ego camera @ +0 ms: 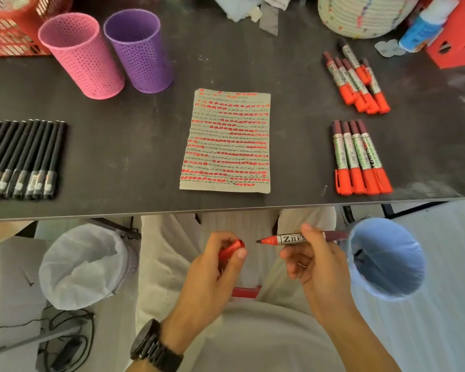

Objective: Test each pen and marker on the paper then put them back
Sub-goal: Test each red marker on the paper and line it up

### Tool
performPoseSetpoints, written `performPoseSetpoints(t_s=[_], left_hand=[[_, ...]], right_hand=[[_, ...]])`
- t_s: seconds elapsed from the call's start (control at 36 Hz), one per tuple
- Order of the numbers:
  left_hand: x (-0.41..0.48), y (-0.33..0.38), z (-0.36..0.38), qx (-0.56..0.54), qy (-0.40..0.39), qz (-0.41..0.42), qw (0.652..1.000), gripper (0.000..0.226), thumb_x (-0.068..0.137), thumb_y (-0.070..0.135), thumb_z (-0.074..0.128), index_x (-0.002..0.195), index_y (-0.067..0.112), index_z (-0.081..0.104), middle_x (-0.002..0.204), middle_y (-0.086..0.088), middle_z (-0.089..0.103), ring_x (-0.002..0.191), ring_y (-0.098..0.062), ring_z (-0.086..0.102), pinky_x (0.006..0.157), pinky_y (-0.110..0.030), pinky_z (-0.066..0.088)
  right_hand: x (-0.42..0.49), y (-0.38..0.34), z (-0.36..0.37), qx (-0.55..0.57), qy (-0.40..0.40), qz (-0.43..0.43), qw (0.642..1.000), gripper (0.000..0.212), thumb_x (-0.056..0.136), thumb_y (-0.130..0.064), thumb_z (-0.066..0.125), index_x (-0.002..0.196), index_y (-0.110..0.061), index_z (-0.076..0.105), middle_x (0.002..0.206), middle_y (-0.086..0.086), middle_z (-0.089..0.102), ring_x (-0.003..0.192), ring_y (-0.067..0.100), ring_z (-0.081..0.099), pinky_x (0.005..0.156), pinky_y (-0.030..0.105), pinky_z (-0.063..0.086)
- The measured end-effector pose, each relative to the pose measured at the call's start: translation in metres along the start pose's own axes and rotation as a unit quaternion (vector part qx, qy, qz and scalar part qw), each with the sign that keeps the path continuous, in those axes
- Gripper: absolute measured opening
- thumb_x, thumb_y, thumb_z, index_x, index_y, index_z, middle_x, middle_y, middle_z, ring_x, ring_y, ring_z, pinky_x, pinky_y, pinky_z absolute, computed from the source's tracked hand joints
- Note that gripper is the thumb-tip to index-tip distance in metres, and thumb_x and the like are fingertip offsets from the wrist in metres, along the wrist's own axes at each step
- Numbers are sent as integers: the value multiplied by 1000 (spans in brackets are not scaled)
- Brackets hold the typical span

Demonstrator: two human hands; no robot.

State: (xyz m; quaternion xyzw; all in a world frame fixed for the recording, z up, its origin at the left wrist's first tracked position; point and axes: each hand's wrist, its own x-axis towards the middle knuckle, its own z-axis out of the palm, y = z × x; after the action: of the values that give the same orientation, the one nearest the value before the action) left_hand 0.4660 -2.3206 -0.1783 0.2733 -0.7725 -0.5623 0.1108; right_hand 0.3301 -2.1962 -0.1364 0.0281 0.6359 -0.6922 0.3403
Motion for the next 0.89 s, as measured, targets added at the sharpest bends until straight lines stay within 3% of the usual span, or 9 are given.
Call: performPoseSetpoints(t_s=[0.19,0.42,0.56,0.69,0.83,0.89], left_hand=[[3,8,-2,-3,15,0,1000,27,90,58,53,117,55,50,105,25,63,93,-6,64,72,-23,55],[4,10,1,39,24,51,998,26,95,44,60,121,42,61,108,19,66,89,-14,64,70,-15,48],[7,12,0,52,21,75,996,26,96,46,57,122,43,59,110,20,64,91,-12,64,71,-14,49],[9,9,-2,41,18,78,996,27,96,43,61,119,32,66,104,16,66,88,-17,65,69,-22,52],[11,9,-11,65,1,73,995,23,95,47,59,118,41,63,102,17,65,87,-16,63,70,-18,50],[12,9,-17,87,-7,74,993,24,96,50,56,118,42,62,102,18,65,86,-15,62,70,-17,49]], right_hand=[[1,1,0,-39,11,-22,999,37,87,-48,61,64,-23,75,64,15,70,45,17,58,44,23,45],[-2,7,3,-81,-9,-44,996,33,87,-45,62,70,-20,75,66,17,71,47,20,60,45,24,47],[-3,14,3,-86,-37,-28,995,42,78,-56,69,74,-14,76,69,17,72,49,20,60,47,24,48],[1,17,-3,-46,-65,14,997,47,69,-60,80,78,-13,78,71,16,71,49,18,59,46,24,47],[7,10,-15,-31,-127,34,991,62,60,-66,86,97,-16,77,77,15,70,49,19,56,44,25,45],[10,4,-21,-37,-130,15,991,62,61,-64,85,95,-14,75,76,16,69,49,21,55,45,26,45]])
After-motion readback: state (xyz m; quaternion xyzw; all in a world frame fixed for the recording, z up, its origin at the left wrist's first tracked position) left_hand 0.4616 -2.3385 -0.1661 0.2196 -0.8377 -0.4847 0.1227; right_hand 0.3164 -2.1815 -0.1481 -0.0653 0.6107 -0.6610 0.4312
